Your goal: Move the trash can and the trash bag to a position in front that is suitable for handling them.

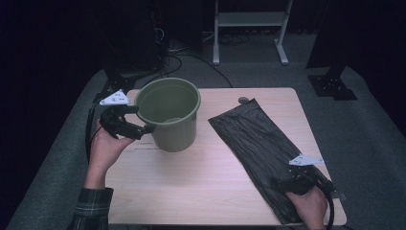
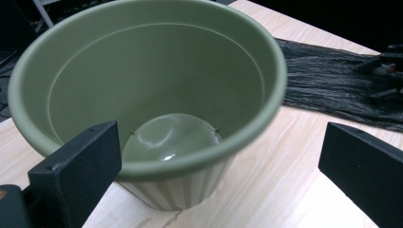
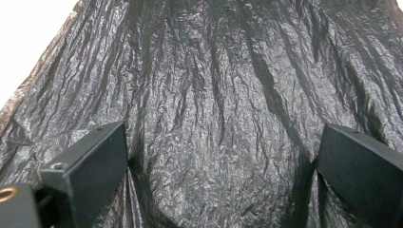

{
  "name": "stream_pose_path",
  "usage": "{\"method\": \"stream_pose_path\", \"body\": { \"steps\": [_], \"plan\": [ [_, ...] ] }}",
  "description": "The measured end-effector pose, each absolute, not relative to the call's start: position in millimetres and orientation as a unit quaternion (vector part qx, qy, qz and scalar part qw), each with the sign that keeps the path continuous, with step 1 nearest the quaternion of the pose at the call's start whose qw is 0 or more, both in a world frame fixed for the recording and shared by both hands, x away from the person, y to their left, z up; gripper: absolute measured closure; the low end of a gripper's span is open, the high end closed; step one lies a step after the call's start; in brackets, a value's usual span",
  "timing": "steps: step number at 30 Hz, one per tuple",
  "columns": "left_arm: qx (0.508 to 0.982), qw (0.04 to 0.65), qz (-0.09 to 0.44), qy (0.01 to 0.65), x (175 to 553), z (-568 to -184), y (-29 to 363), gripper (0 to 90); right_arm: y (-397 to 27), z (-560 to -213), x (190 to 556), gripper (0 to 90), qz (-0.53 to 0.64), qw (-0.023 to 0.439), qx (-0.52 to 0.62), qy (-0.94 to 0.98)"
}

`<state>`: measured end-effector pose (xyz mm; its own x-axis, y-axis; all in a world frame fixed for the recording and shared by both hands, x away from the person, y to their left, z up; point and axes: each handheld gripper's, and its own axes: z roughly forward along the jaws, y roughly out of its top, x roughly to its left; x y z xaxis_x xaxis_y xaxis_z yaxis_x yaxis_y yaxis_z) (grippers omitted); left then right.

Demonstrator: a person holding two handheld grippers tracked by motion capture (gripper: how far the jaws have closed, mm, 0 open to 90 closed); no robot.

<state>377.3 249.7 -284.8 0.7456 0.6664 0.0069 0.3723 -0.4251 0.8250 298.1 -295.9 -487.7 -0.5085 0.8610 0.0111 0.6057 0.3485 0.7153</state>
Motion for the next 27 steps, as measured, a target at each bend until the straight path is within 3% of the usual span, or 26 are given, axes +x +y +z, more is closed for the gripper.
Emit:
{"method": "stream_pose_path", "body": {
  "steps": [27],
  "plan": [
    [0.829, 0.393, 0.173, 0.357, 437.8, -301.2, 269.9, 0.0, -295.9, -487.7, 298.0, 1.8, 0.340, 0.188, 0.459, 0.799]
  ]
}}
